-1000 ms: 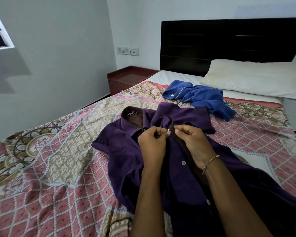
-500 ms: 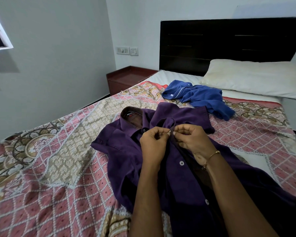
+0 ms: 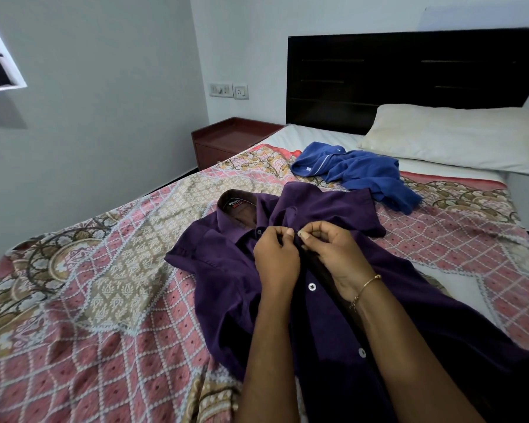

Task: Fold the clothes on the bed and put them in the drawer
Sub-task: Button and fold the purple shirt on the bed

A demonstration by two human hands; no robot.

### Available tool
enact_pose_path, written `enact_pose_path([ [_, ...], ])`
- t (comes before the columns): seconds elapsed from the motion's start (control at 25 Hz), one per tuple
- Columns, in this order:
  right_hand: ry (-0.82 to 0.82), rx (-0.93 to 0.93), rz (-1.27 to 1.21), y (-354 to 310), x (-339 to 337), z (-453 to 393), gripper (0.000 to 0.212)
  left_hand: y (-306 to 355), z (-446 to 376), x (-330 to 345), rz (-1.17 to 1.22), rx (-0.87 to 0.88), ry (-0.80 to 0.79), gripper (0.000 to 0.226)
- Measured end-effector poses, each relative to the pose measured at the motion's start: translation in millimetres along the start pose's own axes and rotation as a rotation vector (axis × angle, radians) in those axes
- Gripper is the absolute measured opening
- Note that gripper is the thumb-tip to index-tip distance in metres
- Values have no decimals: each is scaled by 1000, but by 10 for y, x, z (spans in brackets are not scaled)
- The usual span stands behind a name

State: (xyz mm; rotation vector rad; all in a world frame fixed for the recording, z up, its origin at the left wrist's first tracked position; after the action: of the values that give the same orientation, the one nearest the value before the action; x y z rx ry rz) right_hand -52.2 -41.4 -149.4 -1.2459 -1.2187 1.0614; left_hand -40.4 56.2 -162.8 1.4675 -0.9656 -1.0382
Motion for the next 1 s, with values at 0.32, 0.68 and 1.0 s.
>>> enact_pose_path([
  [0.32, -164, -14, 230, 34, -43, 116, 19, -26, -64, -85, 398, -186, 98, 17],
  [0.68, 94, -77, 19, -170, -61, -130, 18, 90, 15, -71, 30, 49, -277, 20],
  [1.0, 305, -251, 393, -140, -126, -51, 25, 178, 23, -110, -115, 180, -29, 16],
])
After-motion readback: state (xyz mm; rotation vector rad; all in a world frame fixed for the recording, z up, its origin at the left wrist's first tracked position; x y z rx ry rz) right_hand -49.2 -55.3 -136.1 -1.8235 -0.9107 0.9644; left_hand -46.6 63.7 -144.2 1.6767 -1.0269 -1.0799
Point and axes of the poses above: each hand's wrist, its own z-axis away from the middle knuckle, its own x-axis out of the palm, y = z × x, the point moved 2 cm from there along -z, towards the middle knuckle
